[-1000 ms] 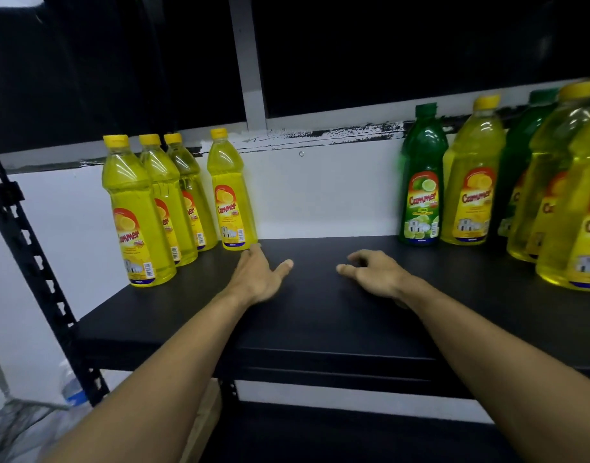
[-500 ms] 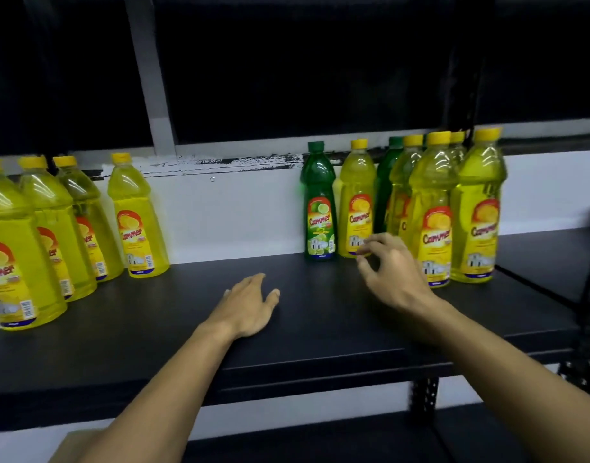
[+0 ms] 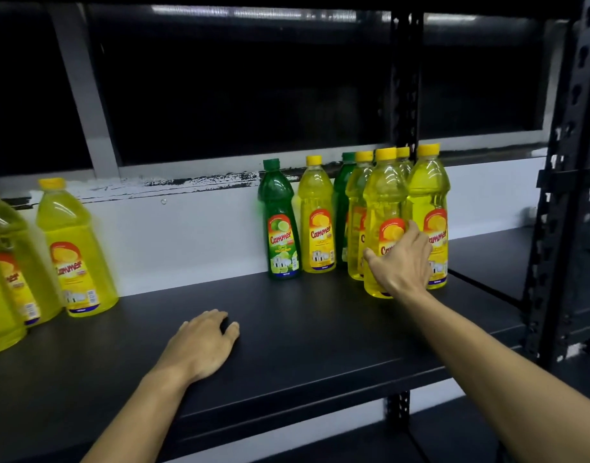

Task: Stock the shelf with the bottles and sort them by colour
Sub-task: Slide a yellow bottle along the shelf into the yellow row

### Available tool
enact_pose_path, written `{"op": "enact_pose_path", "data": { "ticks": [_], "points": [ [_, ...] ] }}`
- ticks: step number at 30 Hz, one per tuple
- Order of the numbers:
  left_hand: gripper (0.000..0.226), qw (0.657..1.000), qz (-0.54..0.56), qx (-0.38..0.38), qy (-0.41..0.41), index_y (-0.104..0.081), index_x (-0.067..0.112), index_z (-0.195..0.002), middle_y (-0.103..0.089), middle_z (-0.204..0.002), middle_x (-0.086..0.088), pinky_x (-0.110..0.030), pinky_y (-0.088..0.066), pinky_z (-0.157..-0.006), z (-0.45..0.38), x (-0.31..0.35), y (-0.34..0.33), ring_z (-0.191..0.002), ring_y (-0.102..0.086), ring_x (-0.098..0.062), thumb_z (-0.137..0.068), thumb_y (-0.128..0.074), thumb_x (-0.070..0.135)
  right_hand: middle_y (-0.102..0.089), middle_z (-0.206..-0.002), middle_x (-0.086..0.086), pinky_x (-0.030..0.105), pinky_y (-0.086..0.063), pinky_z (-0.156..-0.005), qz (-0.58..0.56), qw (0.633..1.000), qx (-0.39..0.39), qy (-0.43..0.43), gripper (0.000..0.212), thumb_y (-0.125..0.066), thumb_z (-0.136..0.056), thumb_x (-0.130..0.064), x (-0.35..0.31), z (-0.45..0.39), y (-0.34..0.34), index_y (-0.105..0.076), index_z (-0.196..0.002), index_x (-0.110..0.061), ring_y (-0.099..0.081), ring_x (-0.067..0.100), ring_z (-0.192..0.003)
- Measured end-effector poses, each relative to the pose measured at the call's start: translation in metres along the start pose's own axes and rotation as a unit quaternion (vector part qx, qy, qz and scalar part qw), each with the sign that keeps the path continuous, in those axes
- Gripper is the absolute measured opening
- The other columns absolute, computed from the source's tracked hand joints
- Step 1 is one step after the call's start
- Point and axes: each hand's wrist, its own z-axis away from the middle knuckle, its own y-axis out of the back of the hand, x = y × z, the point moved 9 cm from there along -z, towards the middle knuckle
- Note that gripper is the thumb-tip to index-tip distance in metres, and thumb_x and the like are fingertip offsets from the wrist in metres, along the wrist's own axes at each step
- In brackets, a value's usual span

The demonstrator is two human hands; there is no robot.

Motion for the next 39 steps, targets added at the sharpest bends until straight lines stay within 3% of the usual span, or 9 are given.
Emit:
{"op": "enact_pose_path", "data": {
  "ticks": [9,13,18,19,22,24,31,36,39],
  "points": [
    [0.054,1.0,0.0,0.002,-0.002,-0.039,0.021,-0.146,-0.039,-0.152,0.005,-0.037,-0.027,-0.114,0.003,0.005,0.003,-0.139,-0.036,-0.018,-0.101,-0.033,0.049,-0.034,-0.143,0.019,0.048,-0.039,-0.1,0.027,0.999,-0.026,-0.015,0.11,-0.078,-0.07,-0.054,0.003,0.0,0.002,-0.018,-0.148,-0.005,-0.032,0.036,-0.132],
    [0.058,0.999,0.039,-0.028,0.007,-0.036,0.022,-0.148,-0.034,-0.155,0.005,-0.039,-0.025,-0.117,-0.002,-0.003,0.0,-0.143,-0.031,-0.019,-0.099,-0.039,0.052,-0.039,-0.132,0.015,0.045,-0.043,-0.097,0.016,0.998,-0.046,0.031,0.103,-0.074,-0.063,-0.069,-0.006,0.011,0.003,-0.038,-0.138,-0.007,-0.038,0.032,-0.126],
    [0.058,0.996,0.062,-0.063,-0.008,-0.044,0.023,-0.144,-0.042,-0.15,0.006,-0.026,-0.028,-0.111,0.003,-0.016,0.011,-0.137,-0.039,-0.014,-0.095,-0.05,0.054,-0.041,-0.134,0.004,0.046,-0.048,-0.1,-0.102,0.969,-0.219,0.06,0.127,-0.077,-0.045,-0.078,-0.018,0.039,-0.023,-0.023,-0.146,-0.022,-0.046,0.024,-0.124],
    [0.058,0.997,0.045,-0.059,-0.006,-0.046,0.023,-0.142,-0.045,-0.147,0.006,-0.025,-0.031,-0.108,0.004,-0.023,0.017,-0.134,-0.042,-0.013,-0.094,-0.05,0.055,-0.042,-0.135,0.002,0.044,-0.048,-0.099,-0.133,0.953,-0.265,0.069,0.128,-0.081,-0.047,-0.072,-0.021,0.046,-0.03,-0.017,-0.147,-0.026,-0.049,0.021,-0.12],
    [0.056,0.999,0.009,-0.042,0.023,-0.05,0.021,-0.138,-0.052,-0.14,0.003,-0.024,-0.036,-0.102,0.011,-0.051,0.032,-0.127,-0.049,-0.014,-0.094,-0.05,0.055,-0.045,-0.127,-0.006,0.026,-0.047,-0.087,-0.179,0.903,-0.382,0.084,0.12,-0.085,-0.07,-0.022,-0.032,0.07,-0.044,0.004,-0.151,-0.027,-0.053,0.008,-0.102],
    [0.055,0.999,0.005,-0.025,0.029,-0.05,0.02,-0.138,-0.052,-0.141,0.003,-0.024,-0.035,-0.104,0.018,-0.066,0.037,-0.129,-0.048,-0.015,-0.095,-0.048,0.054,-0.044,-0.116,-0.018,0.022,-0.046,-0.084,-0.194,0.893,-0.393,0.098,0.115,-0.081,-0.075,-0.01,-0.04,0.079,-0.047,0.005,-0.15,-0.03,-0.054,0.005,-0.099],
    [0.052,0.999,0.024,0.016,0.042,-0.047,0.027,-0.14,-0.047,-0.146,0.009,-0.035,-0.036,-0.107,0.028,-0.079,0.034,-0.134,-0.043,-0.015,-0.097,-0.041,0.056,-0.053,-0.125,-0.022,0.044,-0.049,-0.099,-0.202,0.887,-0.394,0.128,0.12,-0.08,-0.06,-0.058,-0.071,0.115,-0.067,0.011,-0.139,-0.061,-0.061,0.009,-0.108],
    [0.052,0.999,0.021,0.019,0.044,-0.046,0.028,-0.14,-0.046,-0.146,0.009,-0.035,-0.037,-0.106,0.029,-0.078,0.033,-0.133,-0.043,-0.015,-0.097,-0.04,0.056,-0.052,-0.13,-0.02,0.045,-0.044,-0.103,-0.184,0.881,-0.402,0.17,0.118,-0.079,-0.068,-0.057,-0.101,0.14,-0.08,0.015,-0.141,-0.056,-0.059,0.01,-0.113],
    [0.053,0.999,0.022,0.02,0.045,-0.045,0.027,-0.142,-0.045,-0.147,0.008,-0.035,-0.038,-0.105,0.029,-0.078,0.032,-0.133,-0.043,-0.015,-0.097,-0.04,0.056,-0.05,-0.128,-0.022,0.042,-0.043,-0.104,-0.189,0.868,-0.415,0.193,0.114,-0.078,-0.069,-0.057,-0.122,0.157,-0.085,0.019,-0.128,-0.07,-0.057,0.008,-0.114]
  ]
}}
